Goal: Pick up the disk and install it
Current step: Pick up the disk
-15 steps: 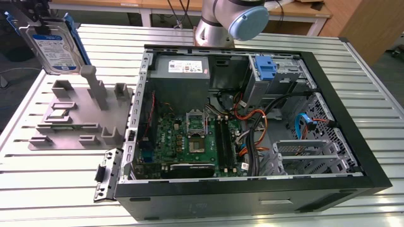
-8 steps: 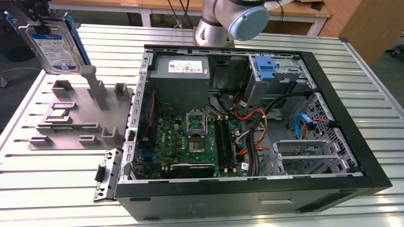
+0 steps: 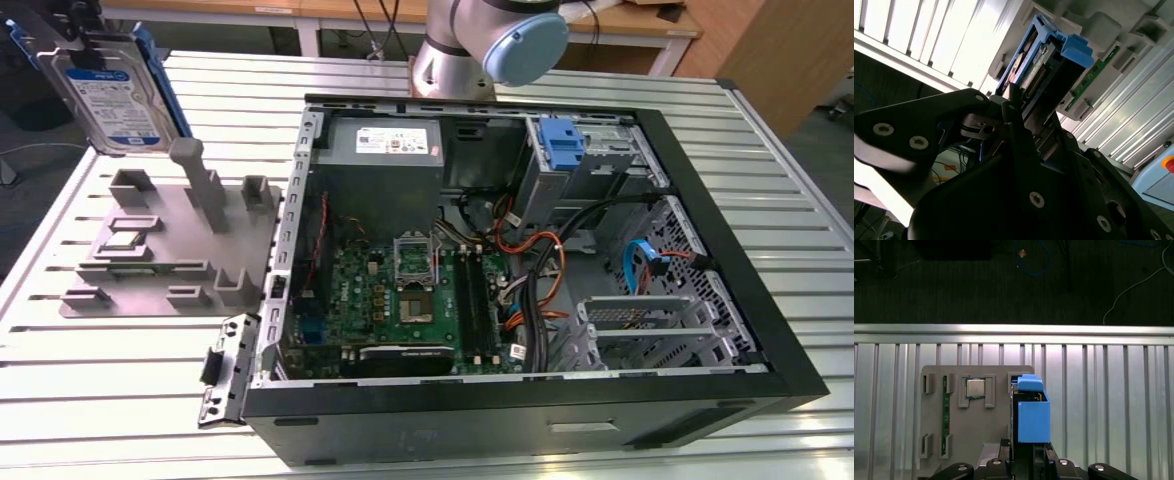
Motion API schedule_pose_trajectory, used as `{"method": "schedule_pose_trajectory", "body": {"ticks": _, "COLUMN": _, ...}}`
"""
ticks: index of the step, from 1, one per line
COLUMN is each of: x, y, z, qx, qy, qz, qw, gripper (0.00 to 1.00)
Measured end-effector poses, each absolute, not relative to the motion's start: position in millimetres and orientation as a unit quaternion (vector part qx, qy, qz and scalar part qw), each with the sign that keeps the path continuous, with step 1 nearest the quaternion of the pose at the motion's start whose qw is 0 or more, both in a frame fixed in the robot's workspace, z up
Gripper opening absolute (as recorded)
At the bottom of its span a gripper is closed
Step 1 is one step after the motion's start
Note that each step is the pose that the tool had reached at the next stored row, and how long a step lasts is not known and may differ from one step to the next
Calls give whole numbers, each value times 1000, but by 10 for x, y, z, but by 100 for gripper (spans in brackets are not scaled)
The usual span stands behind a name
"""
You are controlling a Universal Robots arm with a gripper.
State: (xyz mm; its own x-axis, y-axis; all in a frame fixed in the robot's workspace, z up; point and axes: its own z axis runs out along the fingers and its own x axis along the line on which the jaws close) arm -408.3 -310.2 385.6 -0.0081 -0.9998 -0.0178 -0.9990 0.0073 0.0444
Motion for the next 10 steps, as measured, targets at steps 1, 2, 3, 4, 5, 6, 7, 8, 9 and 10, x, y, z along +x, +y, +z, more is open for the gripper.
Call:
{"method": "schedule_pose_trajectory", "body": {"ticks": 1, "x": -4083, "y": -3102, "z": 3860, "qx": 704, "qy": -710, "qz": -22, "qw": 9, "gripper": 35}}
{"method": "schedule_pose_trajectory", "body": {"ticks": 2, "x": -4083, "y": -3102, "z": 3864, "qx": 704, "qy": -710, "qz": -22, "qw": 9, "gripper": 35}}
{"method": "schedule_pose_trajectory", "body": {"ticks": 3, "x": -4083, "y": -3102, "z": 3870, "qx": 704, "qy": -710, "qz": -22, "qw": 9, "gripper": 35}}
{"method": "schedule_pose_trajectory", "body": {"ticks": 4, "x": -4083, "y": -3102, "z": 3875, "qx": 704, "qy": -710, "qz": -22, "qw": 9, "gripper": 35}}
{"method": "schedule_pose_trajectory", "body": {"ticks": 5, "x": -4083, "y": -3102, "z": 3881, "qx": 704, "qy": -710, "qz": -22, "qw": 9, "gripper": 35}}
{"method": "schedule_pose_trajectory", "body": {"ticks": 6, "x": -4083, "y": -3102, "z": 3886, "qx": 704, "qy": -710, "qz": -22, "qw": 9, "gripper": 35}}
{"method": "schedule_pose_trajectory", "body": {"ticks": 7, "x": -4083, "y": -3102, "z": 3889, "qx": 704, "qy": -710, "qz": -22, "qw": 9, "gripper": 35}}
{"method": "schedule_pose_trajectory", "body": {"ticks": 8, "x": -4083, "y": -3102, "z": 3892, "qx": 704, "qy": -710, "qz": -22, "qw": 9, "gripper": 35}}
{"method": "schedule_pose_trajectory", "body": {"ticks": 9, "x": -4083, "y": -3102, "z": 3893, "qx": 704, "qy": -710, "qz": -22, "qw": 9, "gripper": 35}}
{"method": "schedule_pose_trajectory", "body": {"ticks": 10, "x": -4083, "y": -3102, "z": 3896, "qx": 704, "qy": -710, "qz": -22, "qw": 9, "gripper": 35}}
